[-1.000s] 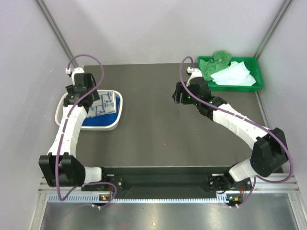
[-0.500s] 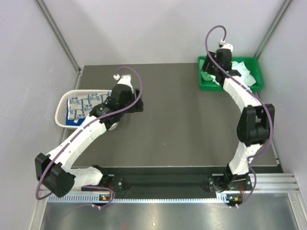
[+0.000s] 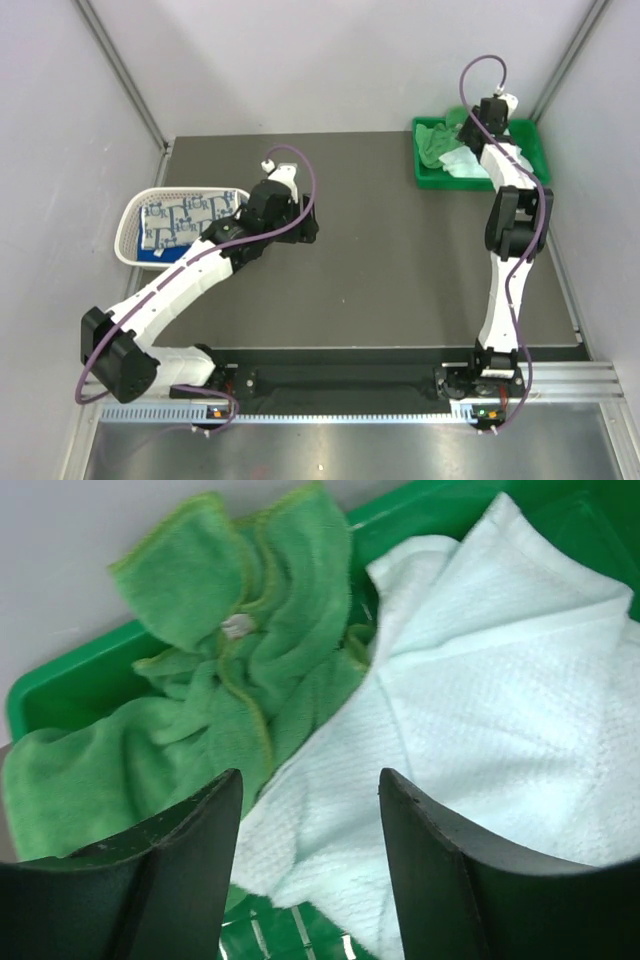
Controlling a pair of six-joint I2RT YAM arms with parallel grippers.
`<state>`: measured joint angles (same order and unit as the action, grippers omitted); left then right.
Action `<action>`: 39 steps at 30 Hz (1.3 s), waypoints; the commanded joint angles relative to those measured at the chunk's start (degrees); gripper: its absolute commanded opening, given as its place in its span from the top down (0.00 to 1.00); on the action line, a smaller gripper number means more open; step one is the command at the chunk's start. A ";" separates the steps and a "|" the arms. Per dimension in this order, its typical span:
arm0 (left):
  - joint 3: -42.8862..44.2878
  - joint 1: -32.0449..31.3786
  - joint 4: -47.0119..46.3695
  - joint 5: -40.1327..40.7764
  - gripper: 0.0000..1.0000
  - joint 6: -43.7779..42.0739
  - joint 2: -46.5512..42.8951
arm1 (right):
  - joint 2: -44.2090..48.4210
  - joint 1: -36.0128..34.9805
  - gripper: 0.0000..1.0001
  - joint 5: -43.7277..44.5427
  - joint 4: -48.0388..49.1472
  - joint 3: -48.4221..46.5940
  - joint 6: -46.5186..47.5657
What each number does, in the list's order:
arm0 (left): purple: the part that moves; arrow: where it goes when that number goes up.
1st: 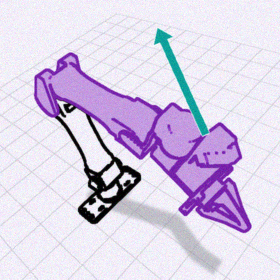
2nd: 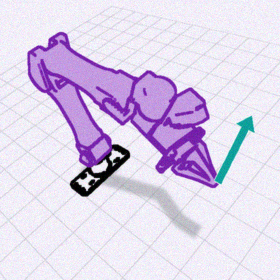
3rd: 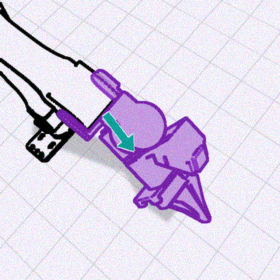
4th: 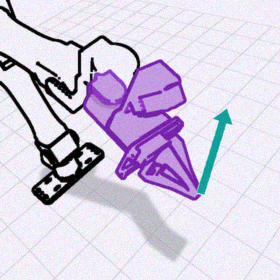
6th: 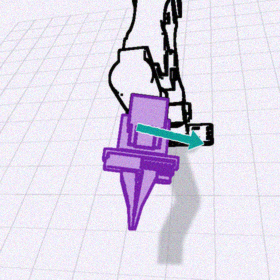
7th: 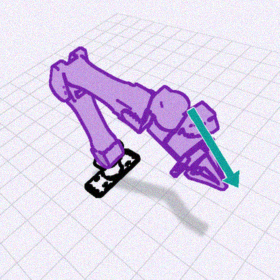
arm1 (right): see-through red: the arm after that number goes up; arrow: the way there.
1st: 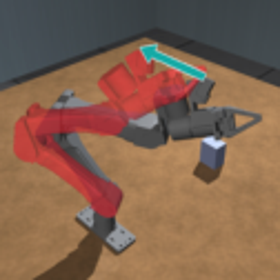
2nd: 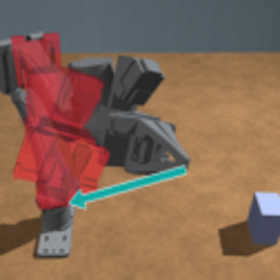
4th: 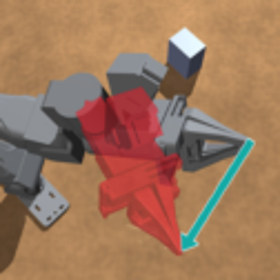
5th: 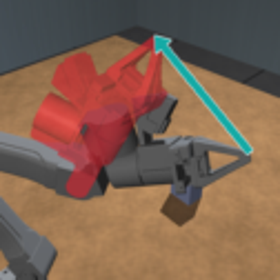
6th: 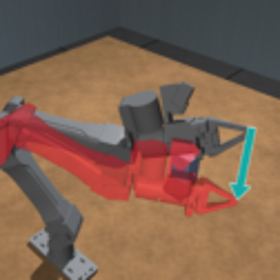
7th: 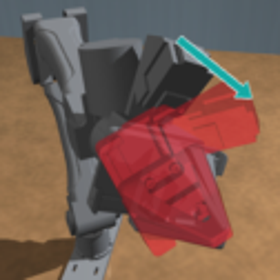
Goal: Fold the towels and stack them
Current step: Grab crumpled towel
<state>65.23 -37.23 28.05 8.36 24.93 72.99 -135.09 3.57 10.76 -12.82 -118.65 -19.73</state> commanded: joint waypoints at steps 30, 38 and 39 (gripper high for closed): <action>1.83 -0.12 -4.85 -3.70 0.30 -2.78 7.08 | -9.14 6.36 0.42 -1.18 -2.38 -7.12 2.93; 1.74 -0.12 -5.11 -4.49 0.30 -2.78 7.87 | -10.81 3.72 0.43 2.06 -6.60 -11.60 11.45; 1.83 -0.12 -5.20 -4.58 0.30 -2.87 7.96 | -11.07 3.11 0.42 2.42 -7.04 -12.13 12.16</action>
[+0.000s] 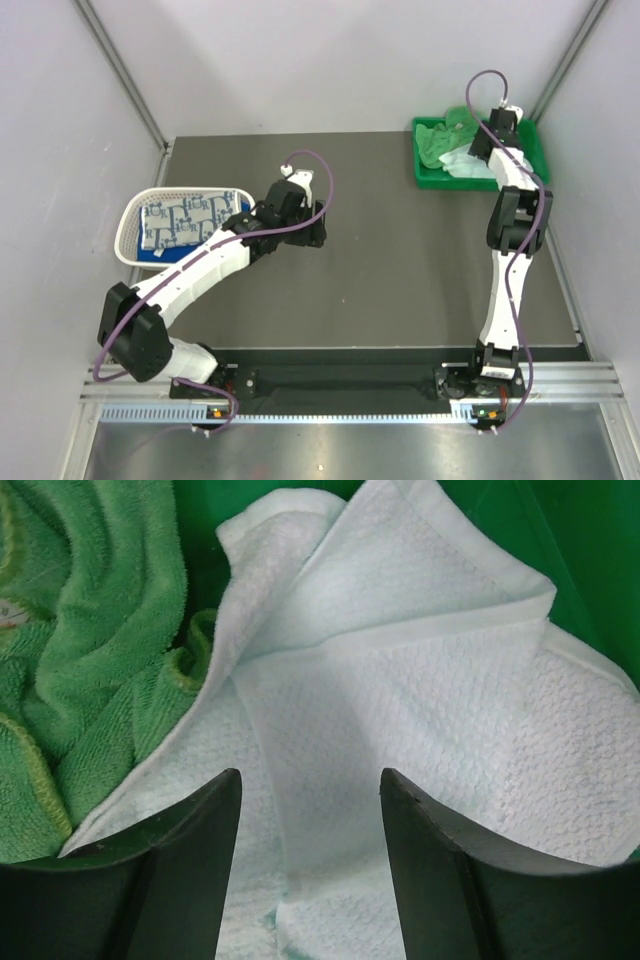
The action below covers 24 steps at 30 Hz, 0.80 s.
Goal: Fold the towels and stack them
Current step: Grab crumpled towel
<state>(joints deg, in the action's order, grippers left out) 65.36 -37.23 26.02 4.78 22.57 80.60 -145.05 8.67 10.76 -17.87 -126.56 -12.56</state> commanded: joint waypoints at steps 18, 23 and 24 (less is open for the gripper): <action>1.87 -0.12 -3.17 -1.96 0.32 -0.68 0.79 | -2.16 -4.54 0.43 3.30 -7.00 -5.63 10.18; 2.05 -0.12 -3.26 -2.23 0.32 -0.68 1.14 | -2.25 -4.62 0.48 1.45 -8.32 -5.62 10.01; 2.05 -0.21 -3.26 -2.23 0.33 -0.68 1.14 | -2.34 -4.71 0.52 1.19 -8.58 -5.71 10.09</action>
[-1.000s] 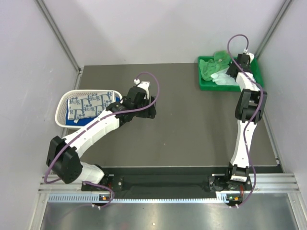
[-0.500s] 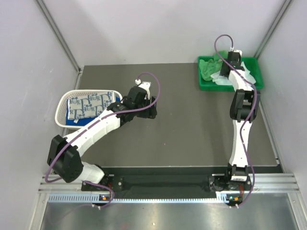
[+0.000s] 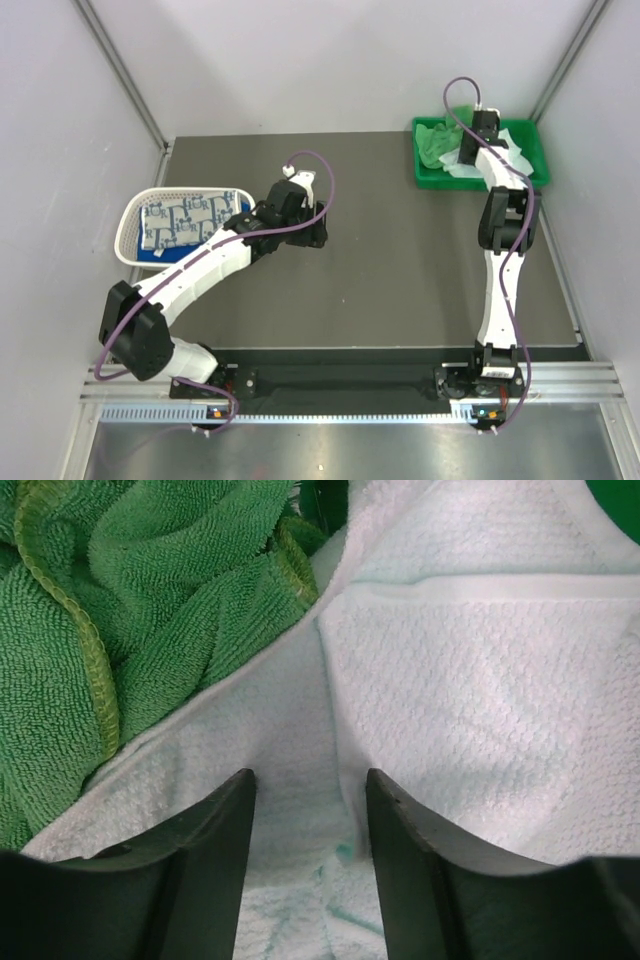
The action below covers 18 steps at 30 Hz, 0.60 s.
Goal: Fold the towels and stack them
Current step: Grab crumpled towel
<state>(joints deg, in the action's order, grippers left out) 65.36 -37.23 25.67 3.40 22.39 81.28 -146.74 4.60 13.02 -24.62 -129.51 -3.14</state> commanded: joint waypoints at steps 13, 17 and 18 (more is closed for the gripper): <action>2.40 -0.12 -2.91 -1.20 0.37 -0.59 0.64 | -1.45 -0.65 0.85 -3.08 -3.06 -3.90 1.64; 2.40 -0.12 -2.91 -1.20 0.39 -0.59 0.81 | -1.10 -0.65 0.92 -3.26 -2.80 -3.82 1.47; 2.40 -0.12 -2.91 -1.20 0.39 -0.60 0.81 | -1.10 -0.56 0.94 -3.26 -2.54 -3.82 1.21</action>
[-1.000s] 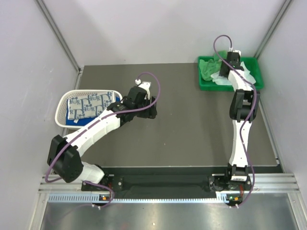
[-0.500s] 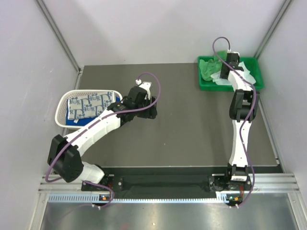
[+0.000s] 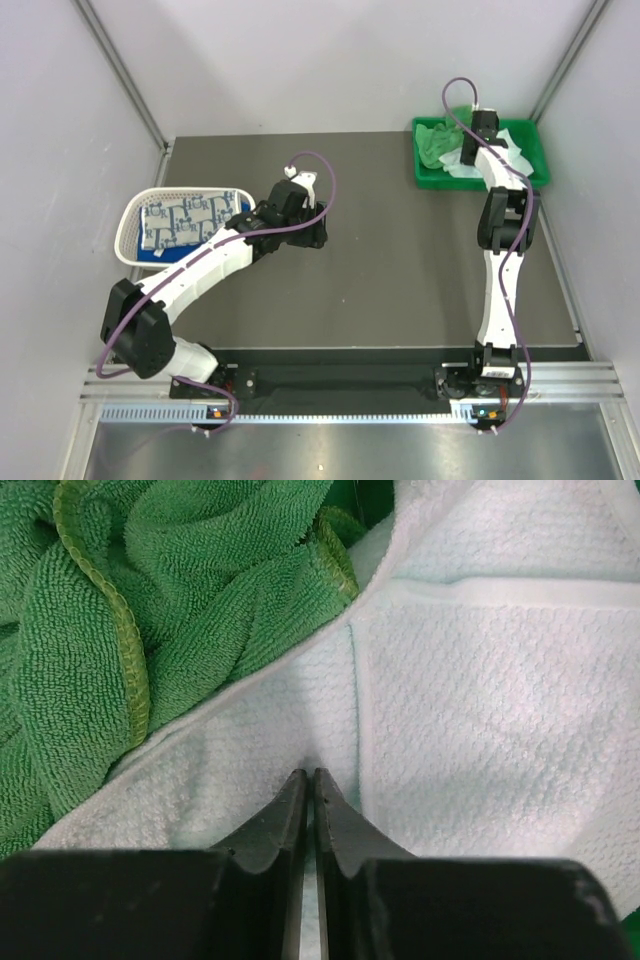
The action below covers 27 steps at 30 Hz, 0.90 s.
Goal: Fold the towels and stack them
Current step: Grab crumpled towel
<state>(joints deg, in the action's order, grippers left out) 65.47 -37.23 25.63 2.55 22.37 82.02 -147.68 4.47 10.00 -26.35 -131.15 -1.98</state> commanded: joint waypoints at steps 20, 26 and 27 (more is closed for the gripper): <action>2.29 -0.12 -2.86 -0.26 0.42 -0.84 -0.02 | 12.76 0.63 0.64 7.75 6.31 6.00 0.21; 2.29 -0.12 -2.86 -0.61 0.42 -0.84 0.25 | 10.75 0.72 0.48 7.93 2.54 3.63 3.99; 2.38 -0.21 -2.95 -0.70 0.42 -0.84 0.25 | 9.96 0.80 0.48 7.41 1.83 3.28 4.17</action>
<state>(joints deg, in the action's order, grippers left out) 65.52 -37.23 25.63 2.48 22.33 82.04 -138.74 4.95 16.29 -22.98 -124.22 -0.45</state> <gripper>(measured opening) 0.586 0.515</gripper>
